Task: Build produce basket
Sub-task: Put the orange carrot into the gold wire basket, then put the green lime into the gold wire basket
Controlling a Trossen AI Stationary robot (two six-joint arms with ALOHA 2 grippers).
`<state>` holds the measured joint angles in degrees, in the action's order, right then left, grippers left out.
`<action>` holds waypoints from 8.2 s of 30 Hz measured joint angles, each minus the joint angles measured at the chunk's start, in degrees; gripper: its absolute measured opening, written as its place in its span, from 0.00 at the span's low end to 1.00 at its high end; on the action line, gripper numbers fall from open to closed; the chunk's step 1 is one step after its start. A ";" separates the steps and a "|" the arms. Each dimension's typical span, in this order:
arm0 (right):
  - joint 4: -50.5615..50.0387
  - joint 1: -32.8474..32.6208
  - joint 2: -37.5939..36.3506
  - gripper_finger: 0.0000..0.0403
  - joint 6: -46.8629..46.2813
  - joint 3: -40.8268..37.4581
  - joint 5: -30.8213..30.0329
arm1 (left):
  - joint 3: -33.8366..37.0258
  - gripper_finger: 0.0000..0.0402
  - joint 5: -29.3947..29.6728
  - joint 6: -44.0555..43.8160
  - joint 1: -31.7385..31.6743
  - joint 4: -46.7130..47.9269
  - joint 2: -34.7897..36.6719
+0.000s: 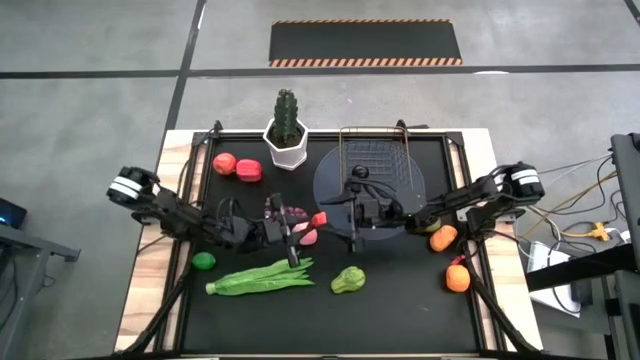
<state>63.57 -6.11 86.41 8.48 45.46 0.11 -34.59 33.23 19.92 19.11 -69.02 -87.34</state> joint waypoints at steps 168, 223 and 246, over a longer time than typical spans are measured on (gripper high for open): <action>-70.10 6.78 -26.37 0.54 -9.92 3.60 -0.08 | -16.54 0.47 -39.16 -58.52 7.96 141.75 20.97; -70.67 6.80 -25.52 0.54 -9.23 3.60 0.10 | -5.29 0.49 -44.76 -61.89 15.78 135.61 3.14; -58.74 4.64 -25.42 0.54 -2.13 -0.32 0.38 | -22.57 0.40 2.92 -68.92 15.50 123.40 18.97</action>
<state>4.82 -1.47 60.99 6.35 45.14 0.49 -57.16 36.15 -48.99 34.61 54.38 -68.37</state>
